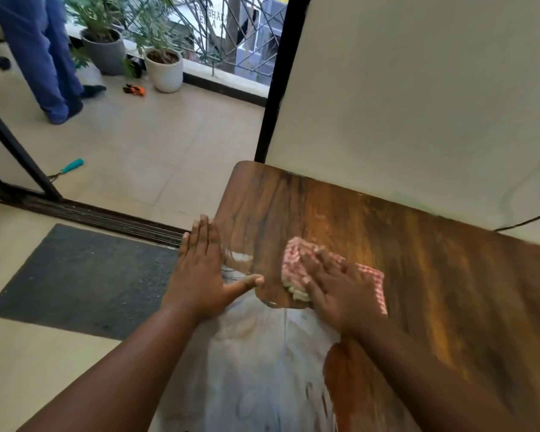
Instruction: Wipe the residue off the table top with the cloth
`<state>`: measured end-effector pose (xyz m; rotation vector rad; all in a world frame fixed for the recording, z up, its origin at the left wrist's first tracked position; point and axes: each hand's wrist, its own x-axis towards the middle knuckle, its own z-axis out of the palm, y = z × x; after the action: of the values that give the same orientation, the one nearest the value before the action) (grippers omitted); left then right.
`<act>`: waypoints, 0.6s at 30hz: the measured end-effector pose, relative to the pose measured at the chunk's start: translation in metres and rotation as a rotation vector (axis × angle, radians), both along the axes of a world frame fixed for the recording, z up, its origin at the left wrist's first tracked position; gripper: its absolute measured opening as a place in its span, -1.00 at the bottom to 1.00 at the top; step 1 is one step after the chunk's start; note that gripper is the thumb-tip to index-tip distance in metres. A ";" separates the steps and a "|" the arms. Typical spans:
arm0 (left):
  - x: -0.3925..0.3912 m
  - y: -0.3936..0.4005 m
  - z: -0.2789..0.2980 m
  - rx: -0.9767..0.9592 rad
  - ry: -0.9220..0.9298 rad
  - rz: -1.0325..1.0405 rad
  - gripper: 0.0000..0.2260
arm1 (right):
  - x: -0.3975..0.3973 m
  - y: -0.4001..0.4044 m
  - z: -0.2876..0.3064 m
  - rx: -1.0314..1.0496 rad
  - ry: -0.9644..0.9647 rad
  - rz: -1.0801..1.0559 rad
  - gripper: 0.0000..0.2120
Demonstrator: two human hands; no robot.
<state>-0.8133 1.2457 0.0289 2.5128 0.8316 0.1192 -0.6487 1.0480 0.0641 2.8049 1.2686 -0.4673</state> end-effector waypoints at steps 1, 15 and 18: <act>0.000 0.000 -0.001 -0.003 -0.003 0.003 0.14 | 0.019 -0.001 -0.004 -0.015 -0.011 -0.081 -0.53; 0.000 0.003 -0.003 0.000 -0.001 -0.008 0.14 | -0.052 -0.039 -0.008 -0.005 0.052 0.039 -0.55; -0.001 0.002 -0.002 0.011 0.001 -0.008 0.13 | -0.016 -0.054 -0.010 -0.060 0.034 -0.157 -0.53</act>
<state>-0.8141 1.2473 0.0264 2.5266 0.8230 0.1195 -0.6648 0.9935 0.0538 2.8696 1.0258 -0.5524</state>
